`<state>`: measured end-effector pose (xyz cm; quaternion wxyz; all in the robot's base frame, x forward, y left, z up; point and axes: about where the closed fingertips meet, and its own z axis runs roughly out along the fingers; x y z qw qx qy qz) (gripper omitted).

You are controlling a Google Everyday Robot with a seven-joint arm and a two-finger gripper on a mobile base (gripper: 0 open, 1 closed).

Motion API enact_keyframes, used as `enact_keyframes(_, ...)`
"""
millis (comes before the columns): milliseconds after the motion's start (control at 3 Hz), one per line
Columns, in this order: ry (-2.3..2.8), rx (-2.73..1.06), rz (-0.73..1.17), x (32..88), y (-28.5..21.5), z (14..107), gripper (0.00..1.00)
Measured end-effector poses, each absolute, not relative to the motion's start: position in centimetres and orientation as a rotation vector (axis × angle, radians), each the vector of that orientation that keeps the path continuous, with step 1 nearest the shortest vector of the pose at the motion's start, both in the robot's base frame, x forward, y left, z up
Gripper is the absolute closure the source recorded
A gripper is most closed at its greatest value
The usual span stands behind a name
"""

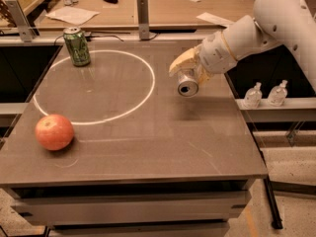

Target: Knock redbull can over

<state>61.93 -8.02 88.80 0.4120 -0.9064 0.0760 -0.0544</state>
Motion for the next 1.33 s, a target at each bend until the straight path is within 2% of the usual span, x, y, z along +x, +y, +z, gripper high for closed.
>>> enact_keyframes(1333, 0.268, -2.669, -0.181, 62.7, -11.9, 85.4, 1.00)
